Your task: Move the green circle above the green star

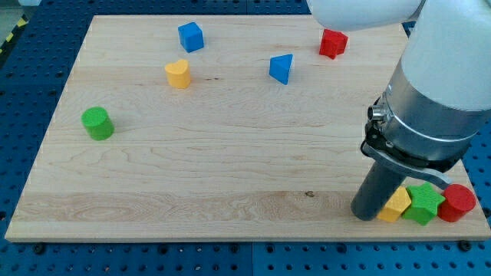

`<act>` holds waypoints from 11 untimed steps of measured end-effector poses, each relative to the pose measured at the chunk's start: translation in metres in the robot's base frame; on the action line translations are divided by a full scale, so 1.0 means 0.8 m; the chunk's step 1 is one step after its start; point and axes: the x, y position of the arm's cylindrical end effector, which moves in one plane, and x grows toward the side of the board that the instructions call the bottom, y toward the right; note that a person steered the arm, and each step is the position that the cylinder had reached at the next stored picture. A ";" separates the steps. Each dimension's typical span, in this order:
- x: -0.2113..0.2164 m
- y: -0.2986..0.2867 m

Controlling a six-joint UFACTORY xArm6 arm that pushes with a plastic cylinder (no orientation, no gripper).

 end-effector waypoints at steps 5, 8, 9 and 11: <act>-0.088 -0.390; -0.154 -0.509; -0.154 -0.501; -0.174 -0.460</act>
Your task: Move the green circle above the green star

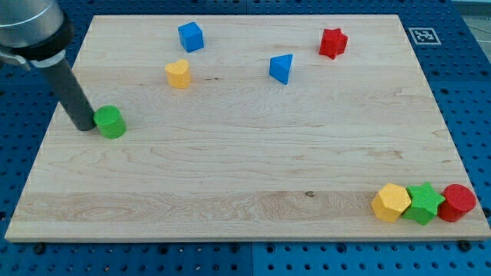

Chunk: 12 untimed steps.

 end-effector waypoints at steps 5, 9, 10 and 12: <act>-0.044 0.173; 0.017 0.273; 0.035 0.247; 0.058 0.288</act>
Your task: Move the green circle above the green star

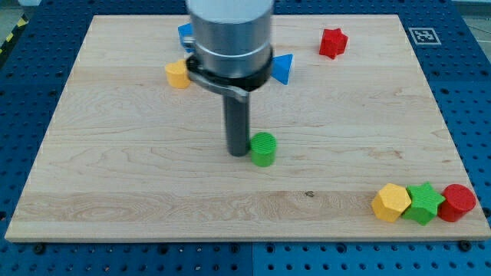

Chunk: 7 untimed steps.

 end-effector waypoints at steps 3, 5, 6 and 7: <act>0.026 0.167; 0.026 0.233; 0.025 0.239; 0.024 0.191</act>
